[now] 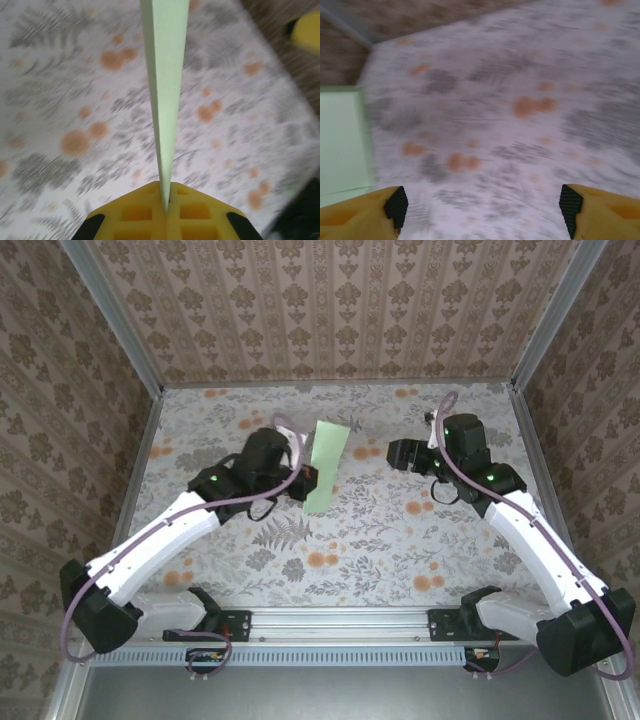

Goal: Fold a paper plane with a square sheet of paper (fold left side to right side)
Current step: Turn over the paper at the center of the table.

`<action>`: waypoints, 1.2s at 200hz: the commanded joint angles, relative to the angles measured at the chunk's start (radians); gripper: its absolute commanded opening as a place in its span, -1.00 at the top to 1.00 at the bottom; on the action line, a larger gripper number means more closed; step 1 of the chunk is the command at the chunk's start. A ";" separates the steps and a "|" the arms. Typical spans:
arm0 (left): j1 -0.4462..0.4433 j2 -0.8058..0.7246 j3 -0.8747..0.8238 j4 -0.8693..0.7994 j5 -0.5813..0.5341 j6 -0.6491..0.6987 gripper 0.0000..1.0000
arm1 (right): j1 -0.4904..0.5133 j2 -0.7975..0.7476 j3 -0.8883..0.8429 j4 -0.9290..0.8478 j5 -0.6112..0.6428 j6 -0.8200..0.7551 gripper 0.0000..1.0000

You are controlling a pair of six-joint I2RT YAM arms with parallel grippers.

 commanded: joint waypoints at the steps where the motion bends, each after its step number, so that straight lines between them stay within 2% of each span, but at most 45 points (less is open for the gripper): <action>1: -0.092 0.092 0.074 -0.295 -0.395 -0.040 1.00 | -0.007 -0.037 -0.046 -0.200 0.355 0.005 -0.98; 42: -0.220 0.350 0.249 -0.602 -0.647 -0.288 1.00 | -0.012 -0.059 -0.086 -0.228 0.477 0.045 -0.99; 77: -0.249 0.551 0.356 -0.728 -0.674 -0.483 1.00 | -0.014 -0.066 -0.085 -0.255 0.525 0.051 -0.99; 125: -0.244 0.829 0.563 -0.833 -0.566 -0.618 1.00 | -0.014 -0.097 -0.097 -0.251 0.525 0.032 -1.00; 162: -0.229 0.962 0.690 -0.828 -0.500 -0.580 1.00 | -0.014 -0.103 -0.110 -0.244 0.493 0.028 -1.00; 199: -0.198 1.007 0.699 -0.729 -0.378 -0.516 1.00 | -0.013 -0.102 -0.126 -0.228 0.463 0.028 -1.00; 240: -0.147 1.019 0.681 -0.570 -0.175 -0.427 0.65 | -0.014 -0.078 -0.125 -0.221 0.419 0.016 -0.99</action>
